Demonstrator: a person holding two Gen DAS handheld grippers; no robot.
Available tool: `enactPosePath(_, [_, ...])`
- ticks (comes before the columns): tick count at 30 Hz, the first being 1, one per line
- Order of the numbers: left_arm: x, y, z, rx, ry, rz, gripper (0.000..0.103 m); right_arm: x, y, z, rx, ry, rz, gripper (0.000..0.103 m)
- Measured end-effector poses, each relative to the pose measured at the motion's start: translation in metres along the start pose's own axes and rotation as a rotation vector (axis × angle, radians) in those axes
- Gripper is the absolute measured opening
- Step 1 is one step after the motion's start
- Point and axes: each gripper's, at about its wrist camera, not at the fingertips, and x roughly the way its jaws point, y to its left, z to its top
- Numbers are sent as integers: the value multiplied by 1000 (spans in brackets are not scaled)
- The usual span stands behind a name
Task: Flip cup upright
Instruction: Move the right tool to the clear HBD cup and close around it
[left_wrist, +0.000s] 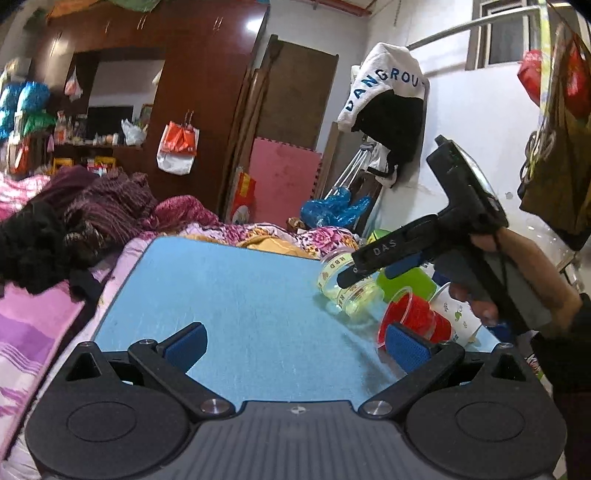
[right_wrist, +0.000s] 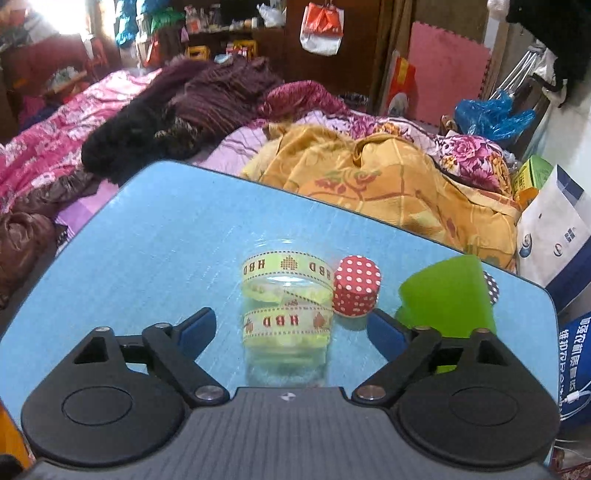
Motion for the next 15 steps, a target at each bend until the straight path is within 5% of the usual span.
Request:
enactPosePath(5, [5, 8, -4, -11, 25, -12, 103, 14, 8, 10, -24, 43, 0, 74])
enactPosePath(7, [4, 9, -5, -2, 25, 7, 103, 19, 8, 14, -31, 56, -26, 62])
enactPosePath(15, [3, 12, -6, -18, 28, 24, 103, 15, 21, 21, -53, 65, -48, 62])
